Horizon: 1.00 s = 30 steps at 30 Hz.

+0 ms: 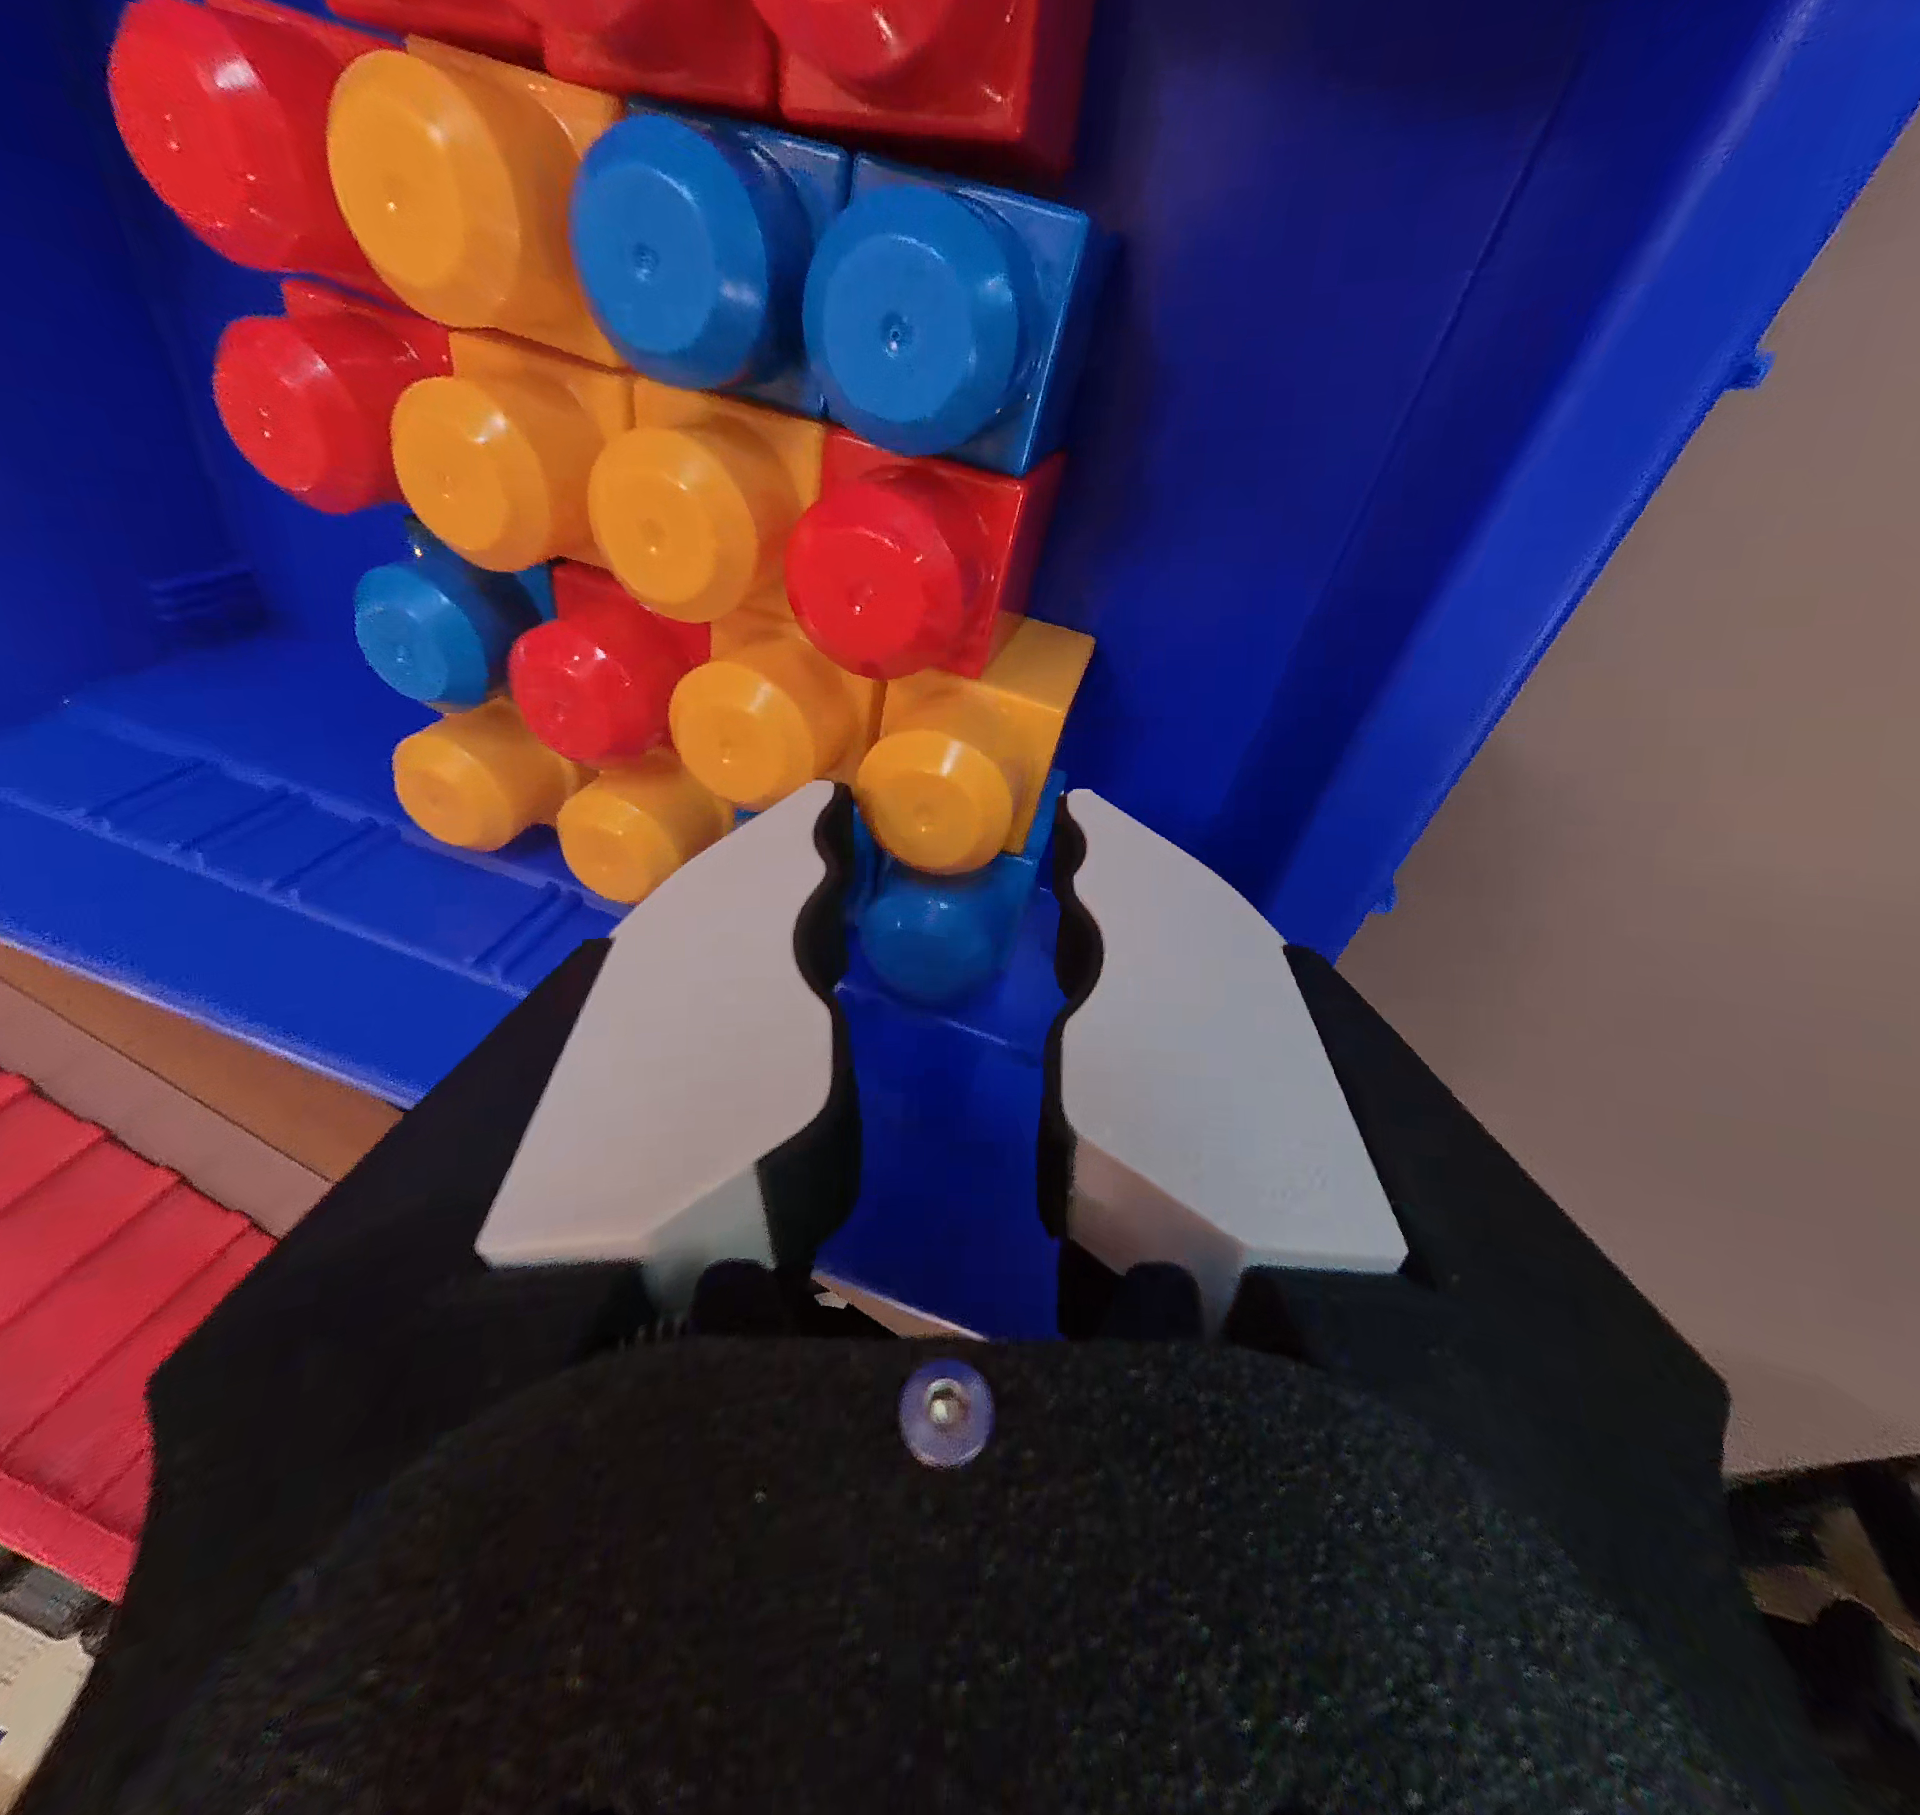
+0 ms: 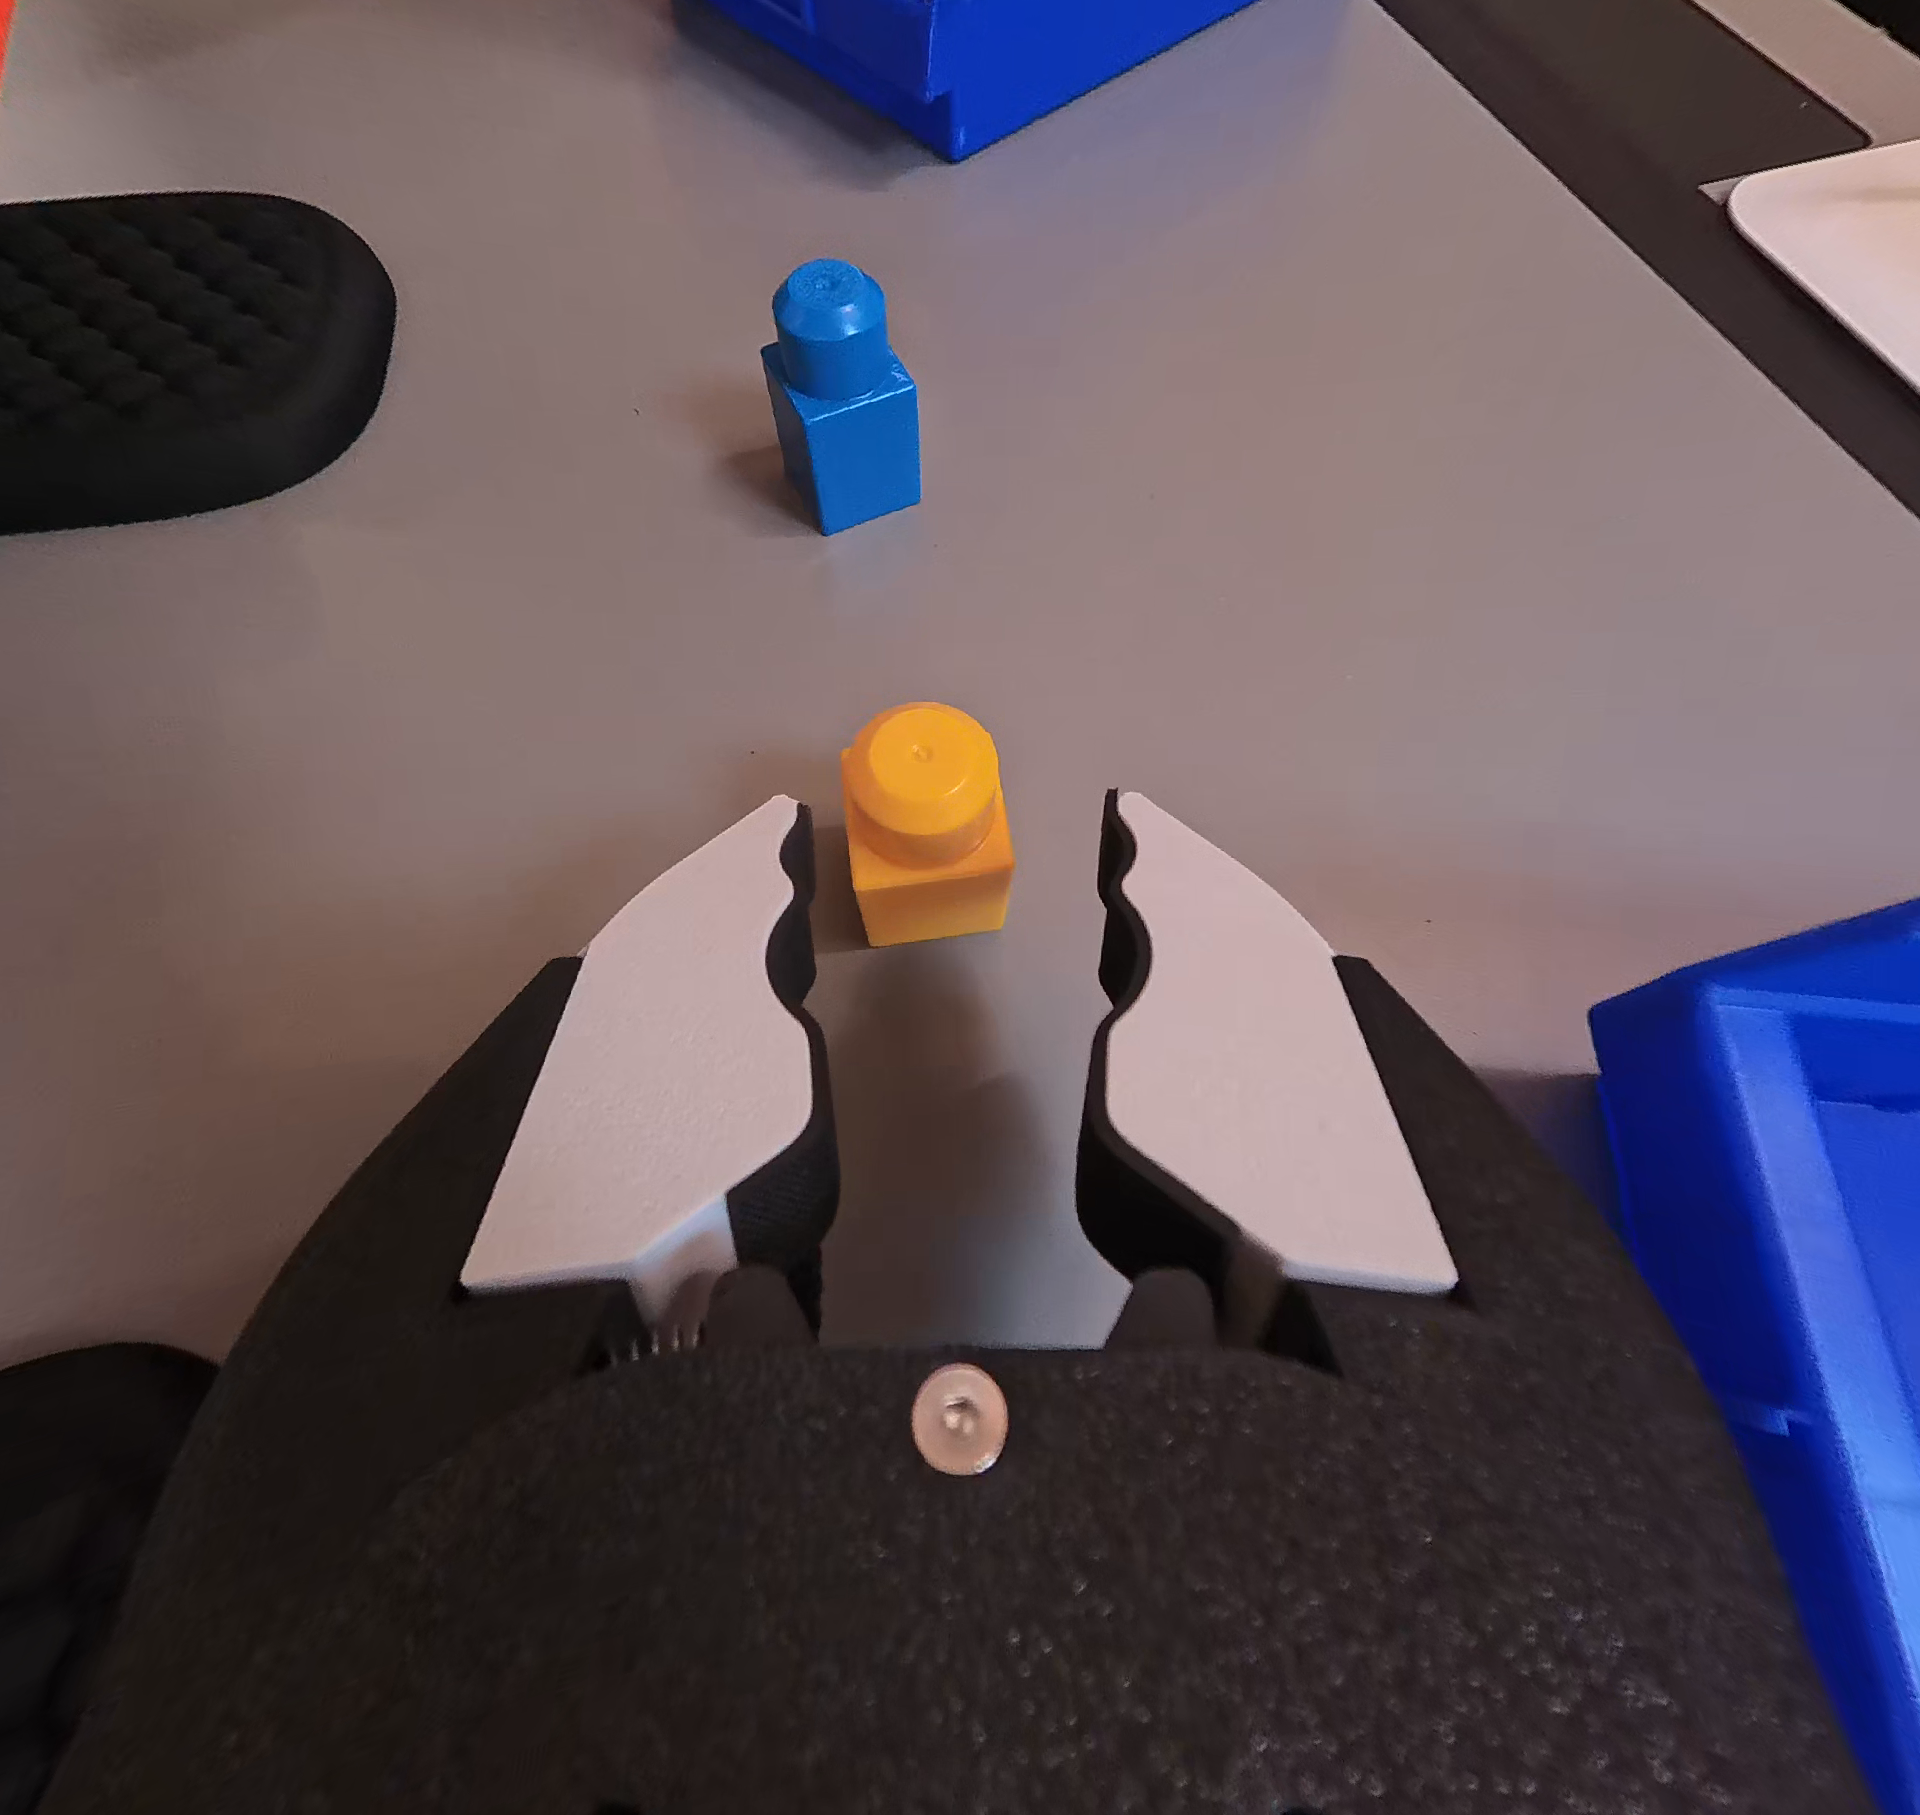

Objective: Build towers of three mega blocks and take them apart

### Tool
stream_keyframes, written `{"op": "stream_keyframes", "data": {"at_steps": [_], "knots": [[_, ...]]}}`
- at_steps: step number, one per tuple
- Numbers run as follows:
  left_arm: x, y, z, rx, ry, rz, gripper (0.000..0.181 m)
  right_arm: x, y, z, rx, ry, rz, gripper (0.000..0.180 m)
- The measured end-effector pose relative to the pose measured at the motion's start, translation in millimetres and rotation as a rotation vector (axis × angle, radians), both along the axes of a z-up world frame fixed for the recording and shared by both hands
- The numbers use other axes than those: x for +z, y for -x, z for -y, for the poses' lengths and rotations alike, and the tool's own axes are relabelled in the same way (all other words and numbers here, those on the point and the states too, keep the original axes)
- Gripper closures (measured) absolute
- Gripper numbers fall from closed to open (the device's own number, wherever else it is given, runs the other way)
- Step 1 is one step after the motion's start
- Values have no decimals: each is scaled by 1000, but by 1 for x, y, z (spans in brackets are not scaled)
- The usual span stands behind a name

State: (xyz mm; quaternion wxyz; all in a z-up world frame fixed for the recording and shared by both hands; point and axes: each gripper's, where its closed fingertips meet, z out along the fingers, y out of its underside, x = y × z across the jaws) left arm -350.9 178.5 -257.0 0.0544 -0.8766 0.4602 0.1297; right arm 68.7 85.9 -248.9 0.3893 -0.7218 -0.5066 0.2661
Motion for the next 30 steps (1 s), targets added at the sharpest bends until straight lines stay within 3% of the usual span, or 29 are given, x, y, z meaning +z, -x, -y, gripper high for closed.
{"op": "stream_keyframes", "data": {"at_steps": [6, 10, 16, 21, 24, 30], "knots": [[11, -3, 1, -14, -45, -11, 151, -6, 0, 0, 1, 4, 25, 126], [56, -10, 3, -25, -184, -1, 152, -11, -1, -1, -4, 5, 55, 126], [119, -112, 27, -187, -384, 306, 151, -31, -1, -1, -2, 13, 135, 125], [104, -223, 74, -415, -286, 502, 151, -45, 9, 3, 15, 3, 178, 127], [86, -280, 99, -521, -187, 584, 151, -44, 18, 5, 28, -18, 169, 142], [60, -338, 116, -616, -103, 621, 151, -31, 38, 16, 48, -84, 217, 142]]}}
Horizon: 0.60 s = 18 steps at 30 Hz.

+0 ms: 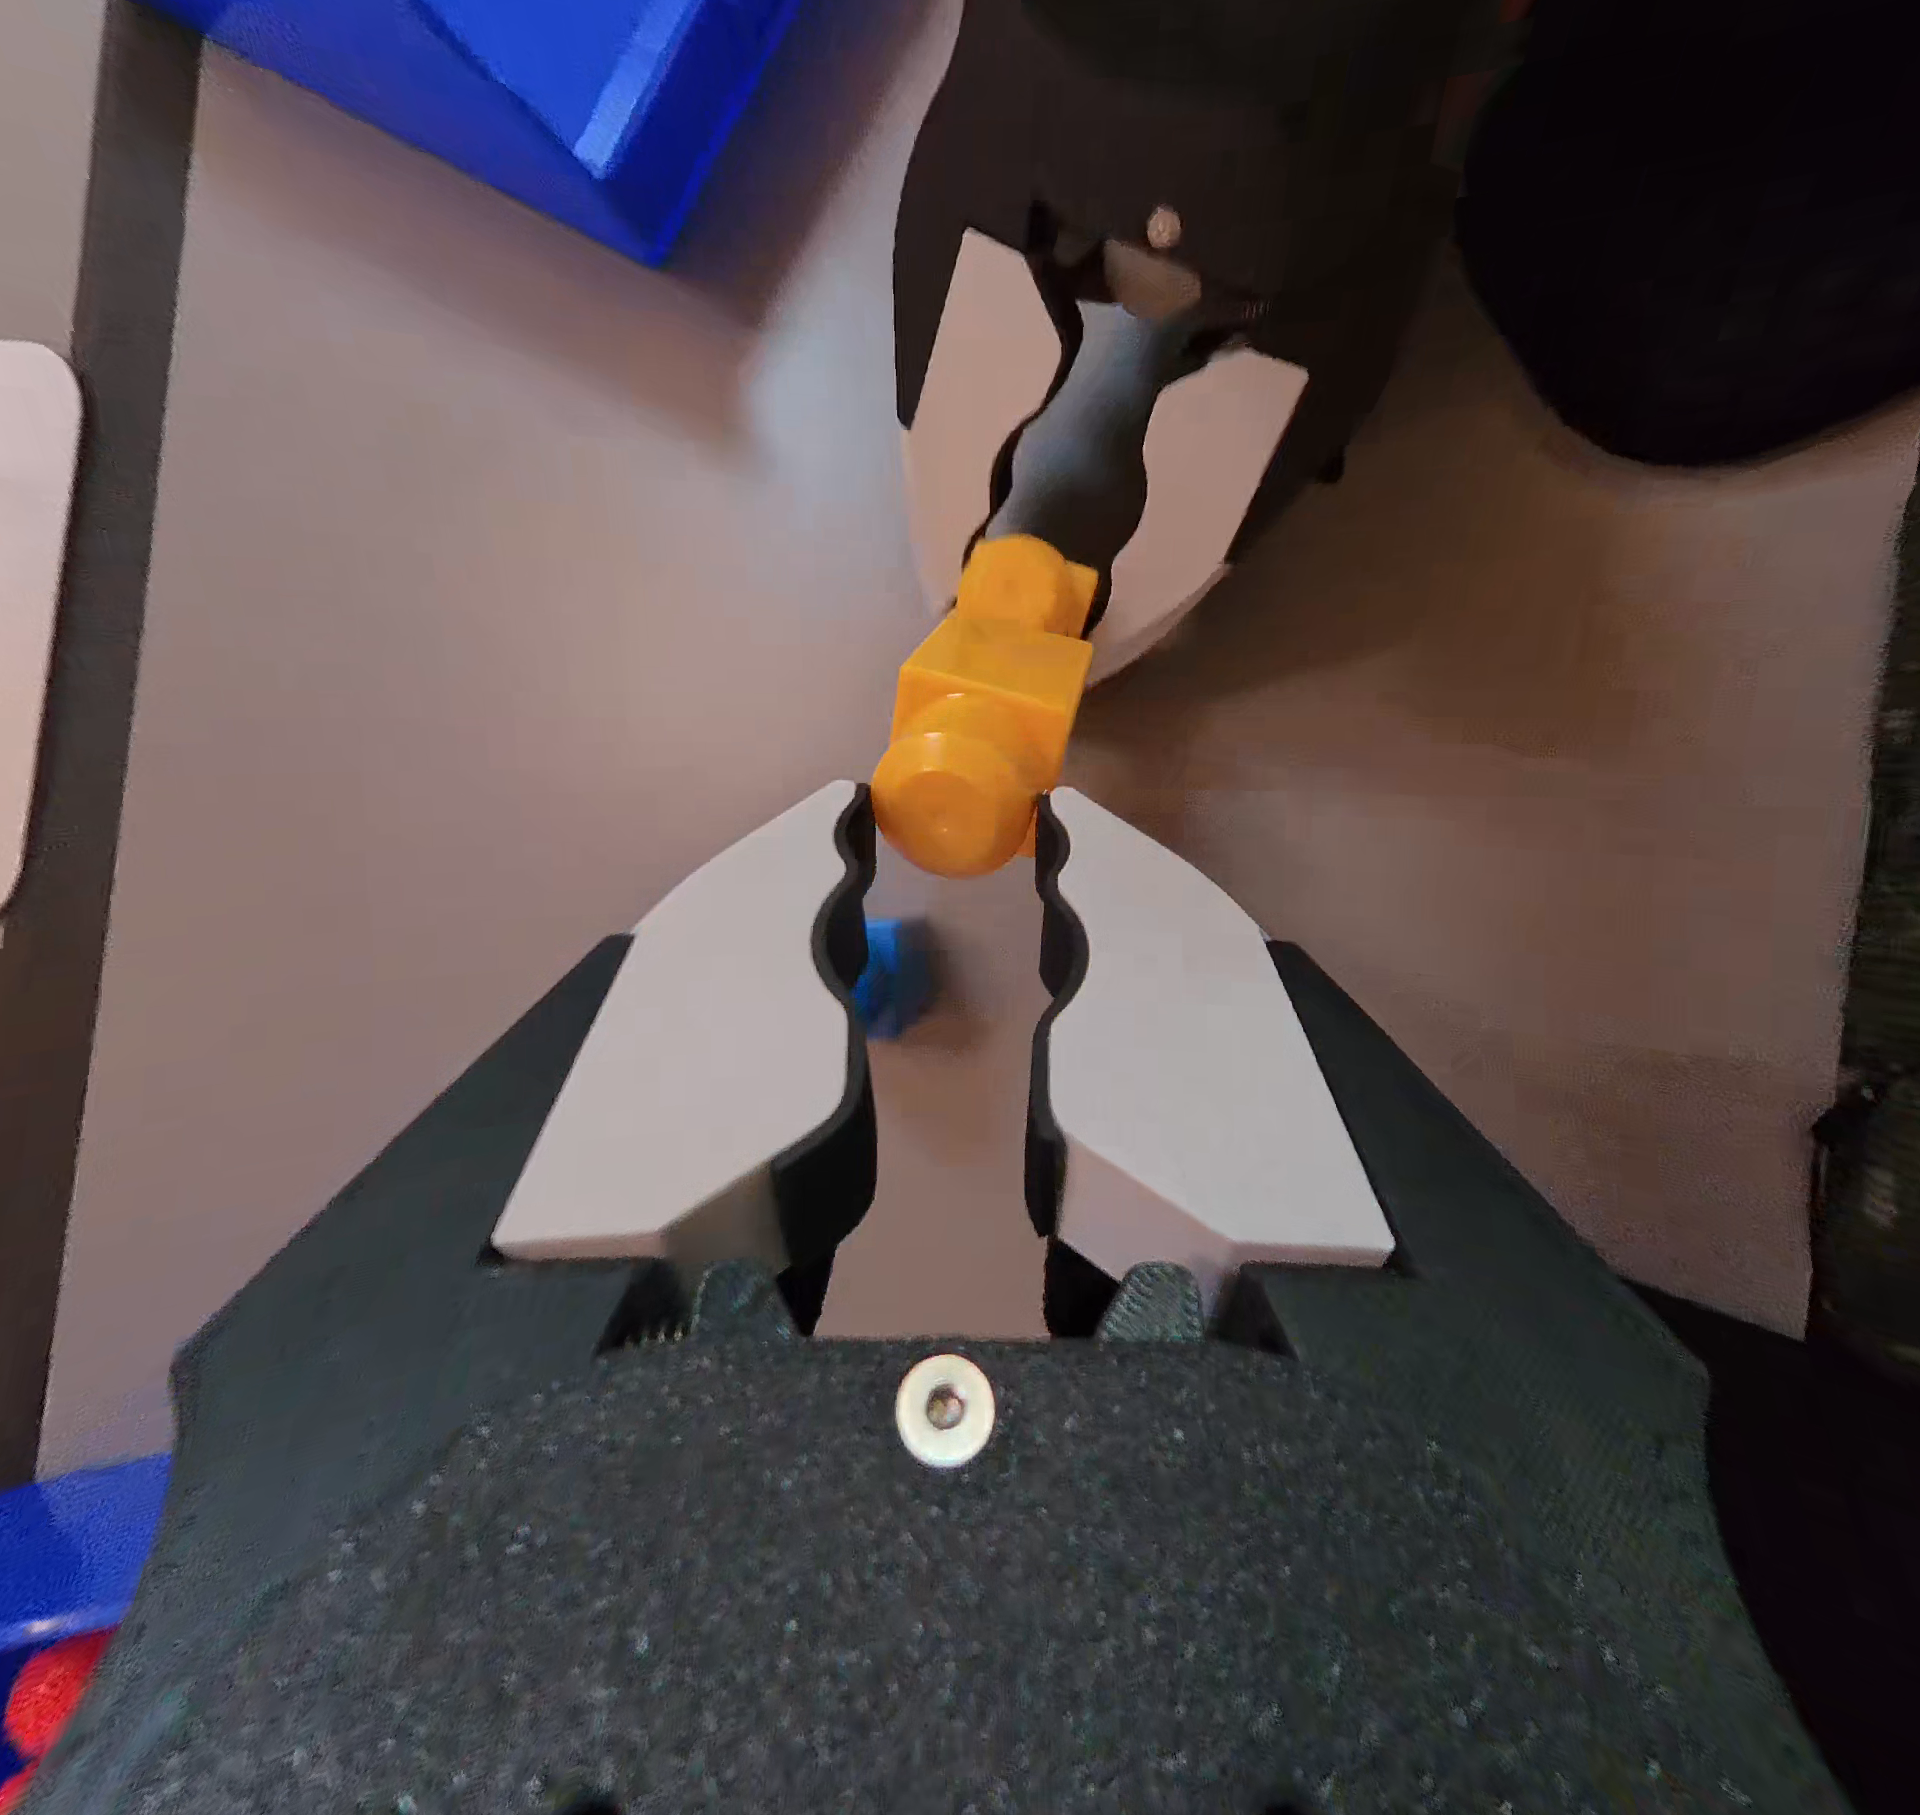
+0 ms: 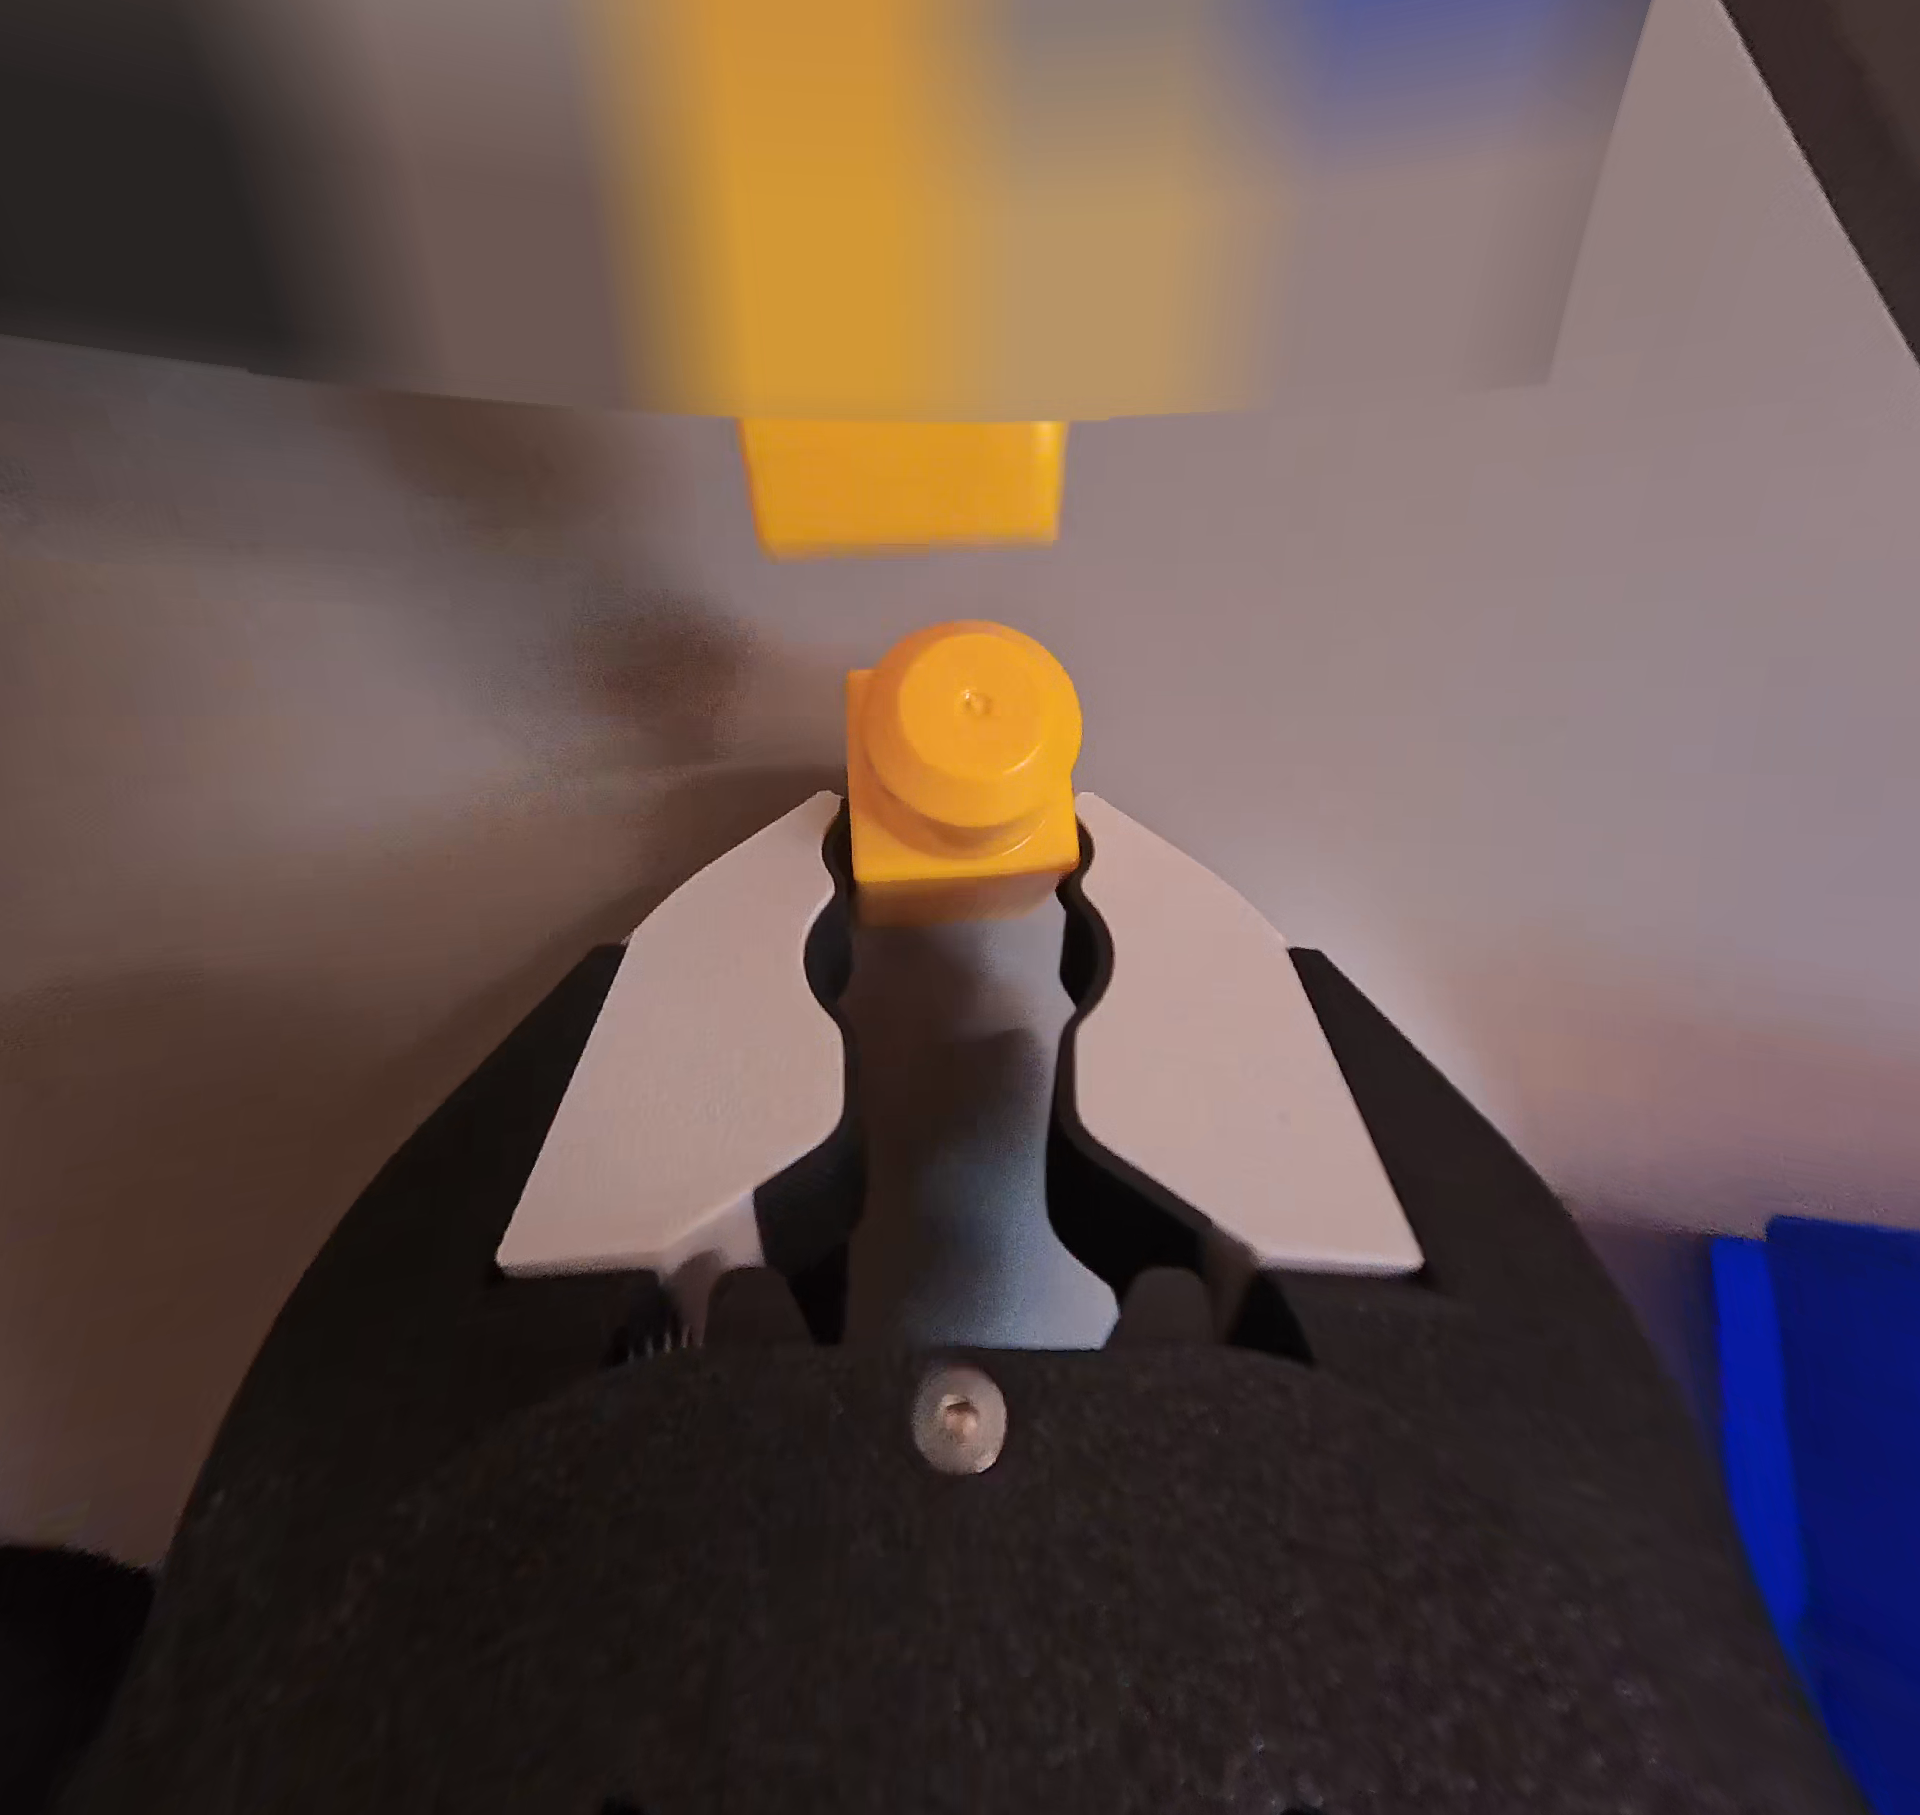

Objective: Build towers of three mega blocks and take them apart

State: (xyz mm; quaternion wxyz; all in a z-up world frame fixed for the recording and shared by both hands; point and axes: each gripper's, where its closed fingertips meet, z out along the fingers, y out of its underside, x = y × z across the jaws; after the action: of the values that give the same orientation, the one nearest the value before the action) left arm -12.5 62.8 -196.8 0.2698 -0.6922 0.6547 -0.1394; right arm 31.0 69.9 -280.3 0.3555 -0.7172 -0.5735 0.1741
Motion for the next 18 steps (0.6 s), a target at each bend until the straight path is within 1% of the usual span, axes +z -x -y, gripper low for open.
{"op": "stream_keyframes", "data": {"at_steps": [4, 9, 13, 16, 18], "knots": [[-11, -6, 3, -28, 6, -40, 151, -2, 9, 7, -1, -25, 81, 142], [-13, -10, 7, -41, 12, -38, 151, -4, 15, 11, -9, -8, 95, 142], [-13, -21, 16, -72, 58, 36, 152, -6, 19, 17, 12, 24, 78, 143], [-17, -26, 15, -76, 70, 95, 151, -10, 21, 20, 16, 85, 43, 143], [-20, -29, 21, -119, 99, 166, 152, -11, 23, 22, 24, 120, 5, 143]]}}
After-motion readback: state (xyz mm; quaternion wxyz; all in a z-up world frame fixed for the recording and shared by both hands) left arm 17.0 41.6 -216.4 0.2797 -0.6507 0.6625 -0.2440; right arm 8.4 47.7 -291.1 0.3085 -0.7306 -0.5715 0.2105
